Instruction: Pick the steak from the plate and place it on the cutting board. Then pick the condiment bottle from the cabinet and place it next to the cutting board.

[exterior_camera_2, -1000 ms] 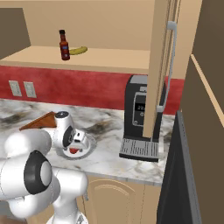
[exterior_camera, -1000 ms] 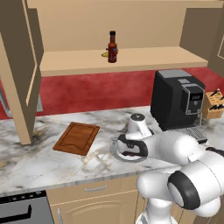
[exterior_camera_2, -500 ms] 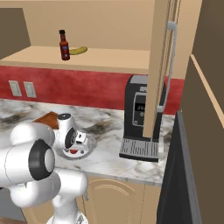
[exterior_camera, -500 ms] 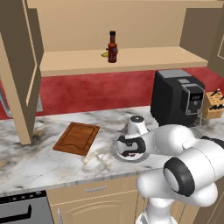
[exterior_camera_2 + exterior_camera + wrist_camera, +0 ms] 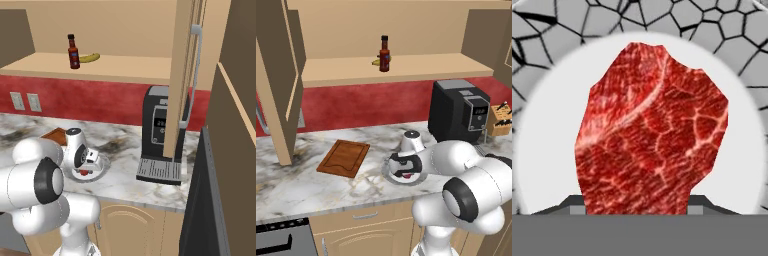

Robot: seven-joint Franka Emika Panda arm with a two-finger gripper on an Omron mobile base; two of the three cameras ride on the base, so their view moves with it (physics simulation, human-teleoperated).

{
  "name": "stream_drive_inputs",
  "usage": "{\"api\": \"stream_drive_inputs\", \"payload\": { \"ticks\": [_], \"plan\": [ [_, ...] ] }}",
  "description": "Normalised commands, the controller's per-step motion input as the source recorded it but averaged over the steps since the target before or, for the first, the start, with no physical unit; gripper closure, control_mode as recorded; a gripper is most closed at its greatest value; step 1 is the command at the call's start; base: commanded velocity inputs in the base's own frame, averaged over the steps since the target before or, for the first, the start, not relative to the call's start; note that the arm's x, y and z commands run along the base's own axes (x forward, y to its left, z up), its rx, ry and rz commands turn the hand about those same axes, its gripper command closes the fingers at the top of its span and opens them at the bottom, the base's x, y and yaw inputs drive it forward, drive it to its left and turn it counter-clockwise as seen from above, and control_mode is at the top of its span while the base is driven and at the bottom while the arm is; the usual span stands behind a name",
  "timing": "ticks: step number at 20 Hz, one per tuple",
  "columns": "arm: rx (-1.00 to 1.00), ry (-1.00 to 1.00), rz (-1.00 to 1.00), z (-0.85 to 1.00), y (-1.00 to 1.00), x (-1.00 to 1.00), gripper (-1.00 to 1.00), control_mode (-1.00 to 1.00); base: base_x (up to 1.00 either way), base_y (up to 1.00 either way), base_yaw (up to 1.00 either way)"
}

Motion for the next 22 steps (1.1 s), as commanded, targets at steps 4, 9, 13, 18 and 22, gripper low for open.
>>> {"api": "stream_drive_inputs", "payload": {
  "ticks": [4, 9, 13, 18, 22],
  "plan": [
    [0.00, 0.00, 0.00, 0.00, 0.00, 0.00, 1.00, -1.00, 0.00, 0.00, 0.00],
    [0.01, -0.01, 0.00, 0.09, 0.00, -0.05, 1.00, -1.00, 0.00, 0.00, 0.00],
    [0.03, -0.03, 0.00, 0.39, -0.01, -0.09, 1.00, -1.00, 0.00, 0.00, 0.00],
    [0.05, -0.03, 0.00, 0.44, -0.02, -0.10, 1.00, -1.00, 0.00, 0.00, 0.00],
    [0.02, 0.00, 0.00, 0.30, 0.00, -0.08, 1.00, -1.00, 0.00, 0.00, 0.00]
  ]
}}
